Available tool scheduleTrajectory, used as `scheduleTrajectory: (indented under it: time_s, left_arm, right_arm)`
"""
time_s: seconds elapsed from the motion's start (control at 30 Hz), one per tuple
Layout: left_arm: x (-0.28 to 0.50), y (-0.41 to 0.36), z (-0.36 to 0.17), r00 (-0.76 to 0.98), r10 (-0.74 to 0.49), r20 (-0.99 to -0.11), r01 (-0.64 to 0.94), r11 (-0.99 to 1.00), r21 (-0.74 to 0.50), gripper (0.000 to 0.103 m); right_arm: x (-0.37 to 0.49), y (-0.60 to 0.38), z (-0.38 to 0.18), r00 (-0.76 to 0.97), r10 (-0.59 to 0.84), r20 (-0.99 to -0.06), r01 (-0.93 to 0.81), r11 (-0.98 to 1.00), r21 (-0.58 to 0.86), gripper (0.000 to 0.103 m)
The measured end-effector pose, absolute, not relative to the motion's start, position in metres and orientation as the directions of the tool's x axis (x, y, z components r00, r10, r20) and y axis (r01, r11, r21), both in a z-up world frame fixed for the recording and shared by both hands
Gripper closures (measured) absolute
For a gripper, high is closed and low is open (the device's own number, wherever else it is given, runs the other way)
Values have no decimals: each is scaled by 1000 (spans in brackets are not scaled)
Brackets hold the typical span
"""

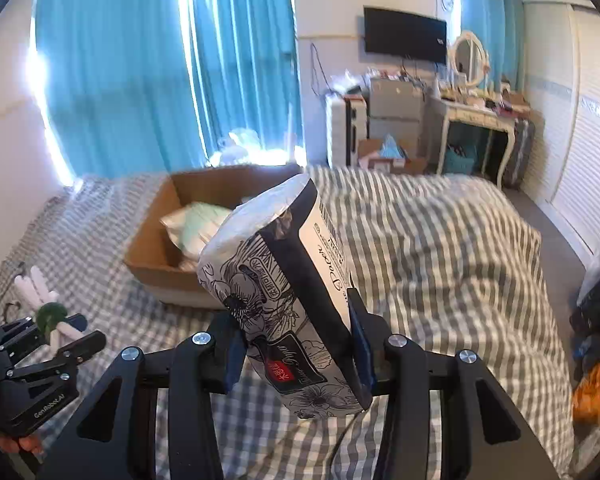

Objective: Organize soft objects
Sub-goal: 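Grasp the floral tissue paper pack with the right gripper while the left grasps the pipe-cleaner bundle, then drop the pipe-cleaner bundle and floral pack into the box, opening both grippers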

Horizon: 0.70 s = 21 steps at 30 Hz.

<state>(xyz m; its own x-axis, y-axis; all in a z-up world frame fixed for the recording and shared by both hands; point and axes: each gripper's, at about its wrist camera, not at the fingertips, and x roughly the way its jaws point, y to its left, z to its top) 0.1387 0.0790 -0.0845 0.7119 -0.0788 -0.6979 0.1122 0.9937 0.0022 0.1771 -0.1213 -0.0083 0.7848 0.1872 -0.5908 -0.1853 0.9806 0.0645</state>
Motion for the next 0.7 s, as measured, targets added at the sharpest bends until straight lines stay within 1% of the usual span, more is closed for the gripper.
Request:
scheduleTrajectory:
  time_s: [0.23,0.37,0.5,0.7]
  left_arm:
    - [134,69,-21,770,-114,-627,168,985,27,71]
    - [156,68,3,797,-92,-597,154,987,54,71]
    - [181,70,11,805,-87,-586,155,986,67,71]
    - [237,74,-7,772,-94,-629,157,987,45,71]
  right_arm:
    - [168,-108,46,815,264,-516,-263,962,77,59]
    - [180,-101,70,815,319,-483,-305,946,110,59]
    - [203,-86,83,819,332,-467,-329,940,92,59]
    - [249,-72,74,811,341,-475,-337,937,97,59]
